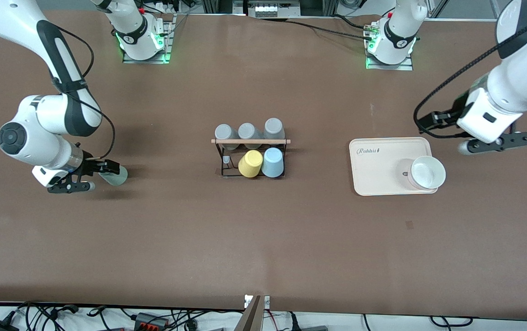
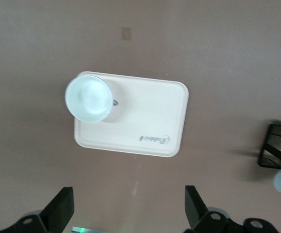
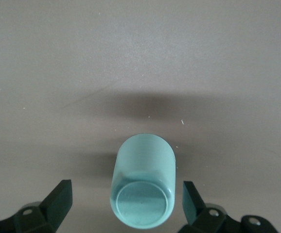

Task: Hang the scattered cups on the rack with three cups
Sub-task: 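Close the right gripper on the pale green cup and lift it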

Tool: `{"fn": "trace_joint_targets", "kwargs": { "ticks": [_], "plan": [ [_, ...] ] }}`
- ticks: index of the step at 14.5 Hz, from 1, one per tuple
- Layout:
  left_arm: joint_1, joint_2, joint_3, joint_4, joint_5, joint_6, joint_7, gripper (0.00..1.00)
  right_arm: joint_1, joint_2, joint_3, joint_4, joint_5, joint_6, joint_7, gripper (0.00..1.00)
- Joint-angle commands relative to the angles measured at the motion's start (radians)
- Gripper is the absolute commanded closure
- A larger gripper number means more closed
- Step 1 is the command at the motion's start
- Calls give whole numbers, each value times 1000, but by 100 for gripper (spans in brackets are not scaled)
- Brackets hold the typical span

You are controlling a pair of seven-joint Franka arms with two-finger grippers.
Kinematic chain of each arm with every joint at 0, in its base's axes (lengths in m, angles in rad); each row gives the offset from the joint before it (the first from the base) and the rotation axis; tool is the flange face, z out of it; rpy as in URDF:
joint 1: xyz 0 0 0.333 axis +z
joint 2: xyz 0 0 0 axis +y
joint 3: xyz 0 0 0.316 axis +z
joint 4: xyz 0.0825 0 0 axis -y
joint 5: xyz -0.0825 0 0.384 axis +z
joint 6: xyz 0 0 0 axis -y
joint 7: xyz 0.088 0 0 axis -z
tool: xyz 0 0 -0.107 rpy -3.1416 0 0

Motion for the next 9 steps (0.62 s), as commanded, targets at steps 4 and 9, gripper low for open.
{"fn": "trace_joint_targets", "kwargs": {
  "ticks": [4,9],
  "plan": [
    [7,6,-15,43,49,-27,71,0,-3,-13,2,-73,-7,64,-56,0],
    [8,1,-16,46,41,-7,52,0,-6,-16,2,-72,-20,60,-67,28]
  ]
}}
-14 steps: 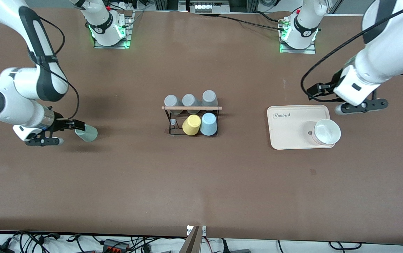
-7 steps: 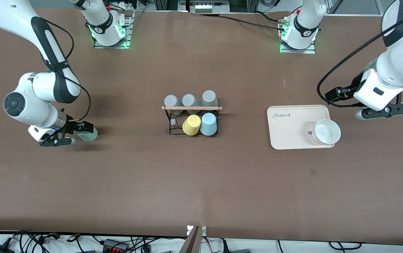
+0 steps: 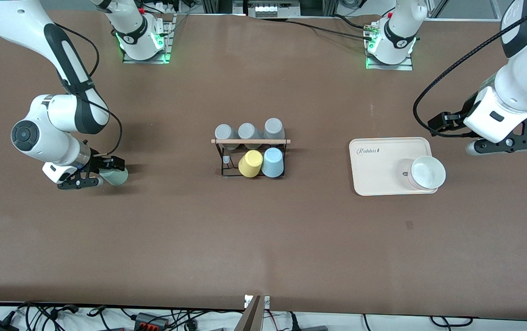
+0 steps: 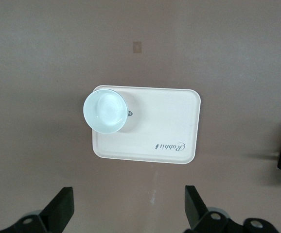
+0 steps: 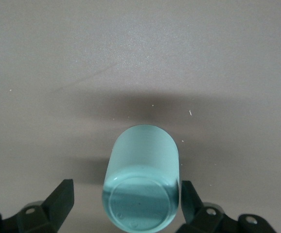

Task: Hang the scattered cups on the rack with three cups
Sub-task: 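Close the right gripper on the pale green cup and lift it, then carry the pale green cup with the right gripper to the rack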

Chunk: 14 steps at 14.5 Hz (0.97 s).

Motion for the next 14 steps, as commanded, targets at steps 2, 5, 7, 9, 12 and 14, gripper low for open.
{"fn": "trace_joint_targets", "kwargs": {
  "ticks": [2,5,7,9,12,14],
  "plan": [
    [4,-1,-12,22,-2,0,2,0,-5,-23,2,-16,-10,11,-32,52],
    [10,-1,-8,20,-3,1,2,0,2,-40,5,6,-10,-15,-33,77],
    [10,-1,-9,22,2,1,2,0,31,-58,12,114,-9,-192,0,79],
    [10,-1,-9,20,2,-2,8,0,73,-53,12,264,-9,-396,100,79],
    [10,-3,-9,20,1,-8,2,0,163,-46,12,427,-4,-561,222,79],
    [10,-7,-9,16,-2,-9,3,0,221,-37,12,492,5,-600,305,79]
  ]
}}
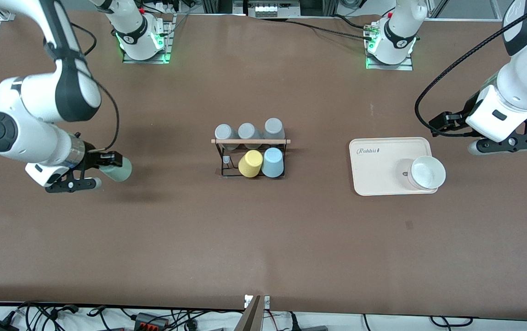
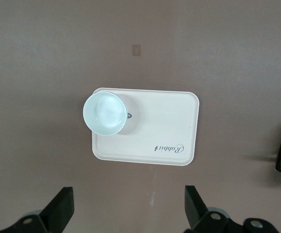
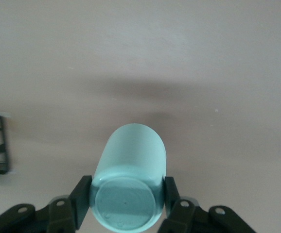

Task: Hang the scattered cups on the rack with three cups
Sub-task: 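Carry the pale green cup with the right gripper to the rack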

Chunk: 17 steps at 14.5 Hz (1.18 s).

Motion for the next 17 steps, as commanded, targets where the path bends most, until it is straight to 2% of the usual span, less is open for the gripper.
{"fn": "trace_joint_targets", "kwargs": {
  "ticks": [1,4,8,12,17],
  "plan": [
    [10,-7,-7,9,-2,-11,7,0,85,40,-4,97,10,-51,113,79],
    [10,-7,-7,9,-2,-11,10,0,197,81,-4,149,5,-44,258,79],
    [10,-7,-7,9,-2,-12,11,0,324,194,-4,295,4,-50,446,79],
    [10,-7,-7,9,-4,-14,11,0,398,262,-6,396,1,-50,568,79],
    [10,-7,-7,9,-4,-14,11,0,453,288,-6,407,-4,-39,657,79]
  ]
}}
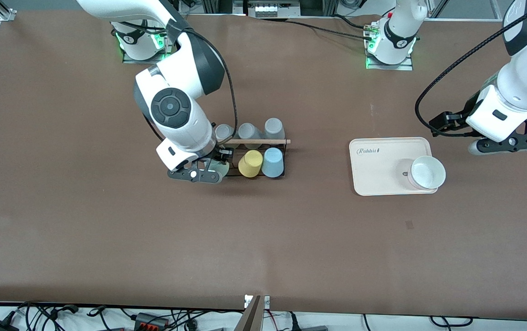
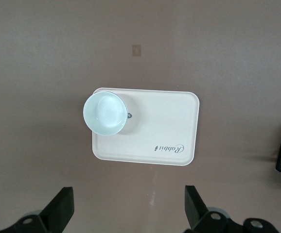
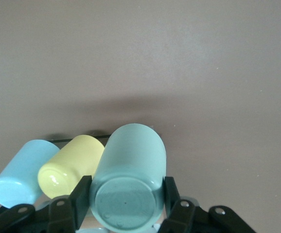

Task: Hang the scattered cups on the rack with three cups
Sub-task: 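Carry the pale green cup with the right gripper to the rack, then lower the pale green cup beside the yellow cup and open the right gripper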

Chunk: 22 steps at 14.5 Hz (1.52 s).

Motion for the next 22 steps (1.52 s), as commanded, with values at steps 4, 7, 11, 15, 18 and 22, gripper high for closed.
{"fn": "trace_joint_targets", "kwargs": {
  "ticks": [4,7,11,15,18,22],
  "plan": [
    [10,-7,-6,9,-4,-14,11,0,45,63,-11,30,-35,0,50,79],
    [10,-7,-7,9,-4,-14,13,0,50,89,-11,27,-58,8,49,79],
    [11,-7,-6,9,-4,-14,13,0,54,120,-11,22,-64,60,53,79],
    [11,-7,-6,9,-4,-14,13,0,56,120,-11,-12,-58,66,53,79],
    [11,-7,-6,9,-4,-14,15,0,59,121,-10,-28,-56,87,53,71],
    [16,-7,-6,9,-5,-14,16,0,54,120,-11,-33,-58,97,52,29]
  ]
}}
